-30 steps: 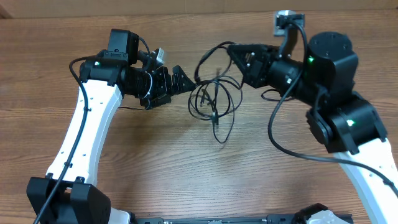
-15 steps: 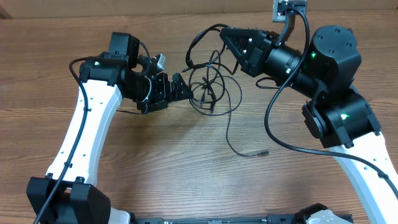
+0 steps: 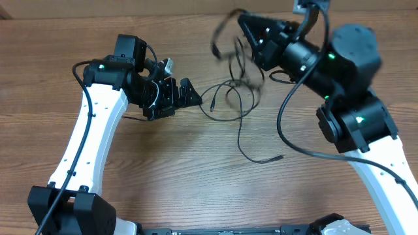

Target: Untangle cables

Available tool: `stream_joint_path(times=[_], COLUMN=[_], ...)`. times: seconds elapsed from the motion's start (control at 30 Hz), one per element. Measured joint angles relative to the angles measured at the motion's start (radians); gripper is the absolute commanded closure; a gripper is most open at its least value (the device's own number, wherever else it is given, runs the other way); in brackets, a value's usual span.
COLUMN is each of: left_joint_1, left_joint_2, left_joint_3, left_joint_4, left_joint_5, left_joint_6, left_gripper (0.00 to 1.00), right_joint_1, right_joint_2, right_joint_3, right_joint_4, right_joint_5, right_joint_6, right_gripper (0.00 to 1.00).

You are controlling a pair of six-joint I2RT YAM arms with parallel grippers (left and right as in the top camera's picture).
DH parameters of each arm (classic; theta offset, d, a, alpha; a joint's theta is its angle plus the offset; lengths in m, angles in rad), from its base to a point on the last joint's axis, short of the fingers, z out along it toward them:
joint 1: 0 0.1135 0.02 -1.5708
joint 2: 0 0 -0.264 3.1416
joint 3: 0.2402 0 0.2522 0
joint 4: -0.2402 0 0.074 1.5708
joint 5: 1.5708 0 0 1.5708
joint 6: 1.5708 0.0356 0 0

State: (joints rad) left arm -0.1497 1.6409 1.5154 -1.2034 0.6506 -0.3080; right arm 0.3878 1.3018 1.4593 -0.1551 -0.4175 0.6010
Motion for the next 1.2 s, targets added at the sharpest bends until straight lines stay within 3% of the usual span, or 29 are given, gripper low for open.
stream_joint_path(times=[0.07,0.17,0.4,0.5,0.73,0.8,1.03,1.2], left_joint_1=[0.0,0.0,0.0,0.0,0.0,0.0,0.0,-0.008], left_joint_2=[-0.001,-0.001,-0.001,-0.001,-0.001,-0.001,-0.001,-0.001], left_joint_3=[0.0,0.0,0.0,0.0,0.0,0.0,0.0,0.0], left_joint_4=[-0.006,-0.006,0.0,-0.001,-0.004,-0.006,-0.006,-0.004], left_joint_5=[-0.001,-0.001,-0.001,-0.001,-0.002,-0.002,0.003,0.029], left_joint_6=[0.005,0.016,0.024,0.024,0.024,0.024,0.033,0.071], left_gripper=[0.02,0.02,0.02,0.02,0.02,0.02,0.03,0.03], right_joint_1=[0.001,0.001,0.001,0.001,0.001,0.001,0.001,0.001], right_joint_2=[-0.019,-0.078,-0.12,-0.068,-0.051,-0.079,-0.102,-0.011], right_joint_3=[0.001,0.002,0.027,0.019,0.005,0.006,0.031,0.018], right_joint_4=[0.128,0.145,-0.236,-0.28,0.054,0.074,-0.298,-0.267], right_joint_5=[-0.045,-0.058,0.033,0.06,-0.016,-0.023,0.128,0.13], right_joint_6=[0.026,0.048,0.028,0.036,0.141,0.15,0.109,0.167], right_gripper=[0.96,0.96,0.96,0.96,0.96,0.96,0.96,0.96])
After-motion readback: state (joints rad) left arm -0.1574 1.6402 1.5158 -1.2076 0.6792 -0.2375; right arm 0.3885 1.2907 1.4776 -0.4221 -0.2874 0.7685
